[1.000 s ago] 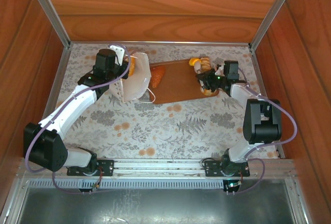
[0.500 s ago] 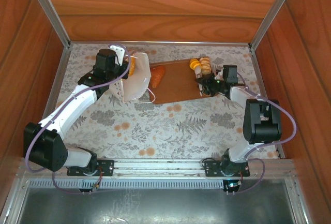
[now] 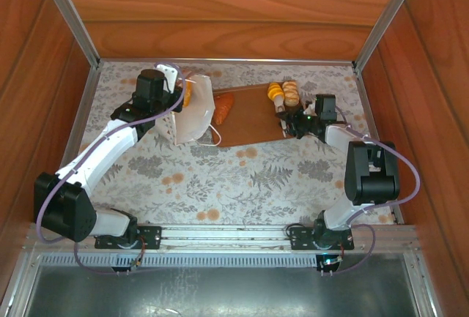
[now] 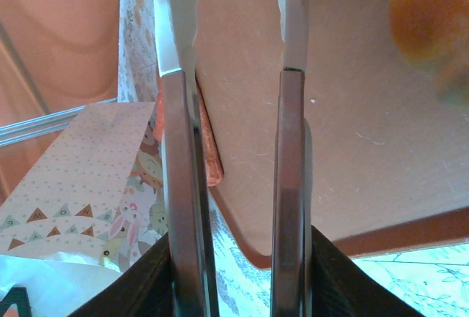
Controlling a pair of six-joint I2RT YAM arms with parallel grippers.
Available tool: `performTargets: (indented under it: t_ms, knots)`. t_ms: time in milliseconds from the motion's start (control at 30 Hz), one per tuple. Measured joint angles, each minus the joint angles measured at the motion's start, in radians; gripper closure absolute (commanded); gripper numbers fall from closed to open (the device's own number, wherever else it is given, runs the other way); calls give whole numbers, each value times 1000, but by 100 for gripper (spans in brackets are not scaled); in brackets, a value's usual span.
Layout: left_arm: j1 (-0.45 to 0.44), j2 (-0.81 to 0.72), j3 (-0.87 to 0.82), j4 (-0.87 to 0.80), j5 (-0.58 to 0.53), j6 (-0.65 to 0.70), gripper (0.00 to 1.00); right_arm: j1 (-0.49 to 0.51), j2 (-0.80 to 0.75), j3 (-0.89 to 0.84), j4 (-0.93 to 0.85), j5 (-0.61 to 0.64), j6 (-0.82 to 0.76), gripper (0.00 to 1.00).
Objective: Take the fake bread out of the paper bag
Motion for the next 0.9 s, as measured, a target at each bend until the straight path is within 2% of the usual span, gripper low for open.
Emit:
performTargets:
  t_ms: [167, 300, 633, 900]
  knots:
    - [0, 0, 0, 0, 0, 0, 100, 10, 0, 0, 23, -5, 16, 58]
    - [0, 0, 0, 0, 0, 0, 100, 19, 0, -1, 32, -5, 26, 52]
    - [0, 0, 0, 0, 0, 0, 100, 21, -6, -56, 53, 1, 39, 52]
    - [0, 0, 0, 0, 0, 0, 100, 21, -98, -100, 34, 14, 41, 52]
